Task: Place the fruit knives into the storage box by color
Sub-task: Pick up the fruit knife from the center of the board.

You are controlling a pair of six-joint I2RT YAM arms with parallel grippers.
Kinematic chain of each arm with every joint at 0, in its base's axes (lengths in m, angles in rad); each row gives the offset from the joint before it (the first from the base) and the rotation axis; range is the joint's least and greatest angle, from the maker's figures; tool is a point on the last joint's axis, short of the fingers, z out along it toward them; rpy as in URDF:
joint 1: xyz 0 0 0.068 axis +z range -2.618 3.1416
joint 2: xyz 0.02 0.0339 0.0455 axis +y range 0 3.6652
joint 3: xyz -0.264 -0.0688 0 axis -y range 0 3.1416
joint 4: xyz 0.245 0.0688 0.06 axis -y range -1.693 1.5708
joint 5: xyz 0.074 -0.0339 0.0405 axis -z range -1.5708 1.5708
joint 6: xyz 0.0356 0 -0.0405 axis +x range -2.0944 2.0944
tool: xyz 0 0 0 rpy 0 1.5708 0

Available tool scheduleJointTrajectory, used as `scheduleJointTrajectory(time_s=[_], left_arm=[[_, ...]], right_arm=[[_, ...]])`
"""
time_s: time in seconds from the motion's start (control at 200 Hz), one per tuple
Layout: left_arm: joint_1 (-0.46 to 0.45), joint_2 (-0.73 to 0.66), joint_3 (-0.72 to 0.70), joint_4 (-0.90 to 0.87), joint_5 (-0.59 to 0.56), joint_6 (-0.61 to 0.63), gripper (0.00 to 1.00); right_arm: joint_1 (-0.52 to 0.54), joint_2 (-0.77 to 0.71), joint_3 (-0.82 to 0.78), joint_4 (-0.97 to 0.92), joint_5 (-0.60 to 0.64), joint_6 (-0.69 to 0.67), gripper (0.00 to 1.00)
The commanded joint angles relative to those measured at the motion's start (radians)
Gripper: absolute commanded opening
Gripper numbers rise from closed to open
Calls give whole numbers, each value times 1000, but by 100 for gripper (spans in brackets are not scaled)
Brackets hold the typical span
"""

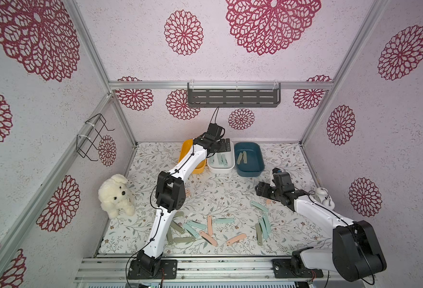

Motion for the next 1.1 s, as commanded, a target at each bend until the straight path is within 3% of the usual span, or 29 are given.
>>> scheduleJointTrajectory(time_s=[0.0, 0.415, 0.831, 1.096], left_arm=[[-19, -83, -81, -3, 54, -49, 97], [-59, -324, -483, 72, 110, -94, 97], [-57, -413, -618, 103, 137, -96, 97], [-50, -445, -682, 137, 145, -97, 97]], right_arm=[[17, -20, -42, 34, -36, 48, 78], [52, 8, -133, 98, -19, 33, 77], [139, -13, -145, -3, 7, 69, 75], [208, 42, -92, -79, 88, 69, 60]])
